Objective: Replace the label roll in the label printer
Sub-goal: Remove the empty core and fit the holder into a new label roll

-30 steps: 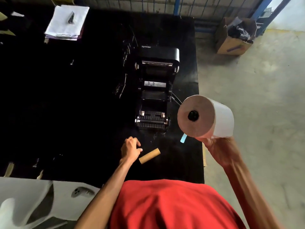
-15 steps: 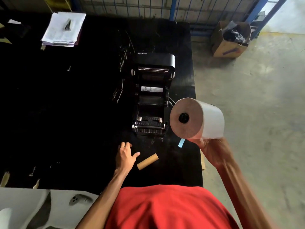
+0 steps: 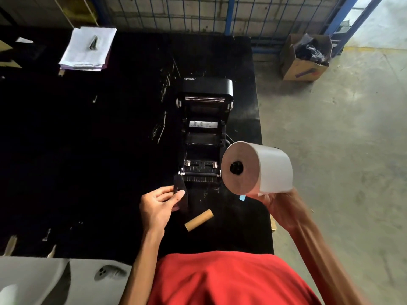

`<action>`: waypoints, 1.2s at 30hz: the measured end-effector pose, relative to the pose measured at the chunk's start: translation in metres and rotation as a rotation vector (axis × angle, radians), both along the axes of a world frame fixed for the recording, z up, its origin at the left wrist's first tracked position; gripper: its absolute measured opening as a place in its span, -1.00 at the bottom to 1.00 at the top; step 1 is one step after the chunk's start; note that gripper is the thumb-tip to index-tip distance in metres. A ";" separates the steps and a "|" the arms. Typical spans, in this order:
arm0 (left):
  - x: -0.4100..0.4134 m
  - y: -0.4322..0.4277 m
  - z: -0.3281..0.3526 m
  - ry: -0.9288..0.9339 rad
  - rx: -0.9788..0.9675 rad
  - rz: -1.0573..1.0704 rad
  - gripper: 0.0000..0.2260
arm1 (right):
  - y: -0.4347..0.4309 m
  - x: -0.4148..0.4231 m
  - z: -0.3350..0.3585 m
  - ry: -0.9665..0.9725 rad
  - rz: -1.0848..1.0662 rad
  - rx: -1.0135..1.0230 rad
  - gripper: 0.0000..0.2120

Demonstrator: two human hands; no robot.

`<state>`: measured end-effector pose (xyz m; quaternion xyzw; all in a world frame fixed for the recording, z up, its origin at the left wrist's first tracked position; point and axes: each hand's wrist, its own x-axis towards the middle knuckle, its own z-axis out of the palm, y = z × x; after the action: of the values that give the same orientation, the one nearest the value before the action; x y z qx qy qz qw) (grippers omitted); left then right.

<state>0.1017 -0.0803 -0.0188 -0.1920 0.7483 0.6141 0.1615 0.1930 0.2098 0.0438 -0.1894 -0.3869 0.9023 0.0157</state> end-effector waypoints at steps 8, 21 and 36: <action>-0.003 0.028 0.104 0.147 0.286 0.058 -0.73 | -0.022 -0.007 0.003 0.008 0.048 -0.109 -0.65; -0.004 0.053 0.130 0.306 0.296 -0.045 -0.75 | -0.031 -0.020 0.008 0.055 0.075 -0.075 -0.51; -0.008 0.064 0.133 0.047 0.602 0.018 -0.83 | -0.031 -0.020 0.013 0.073 0.058 -0.051 -0.46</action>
<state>0.0939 -0.0160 0.1146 -0.1280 0.5344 0.8140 0.1882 0.1730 0.1786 0.0568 -0.1454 -0.3683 0.9183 -0.0009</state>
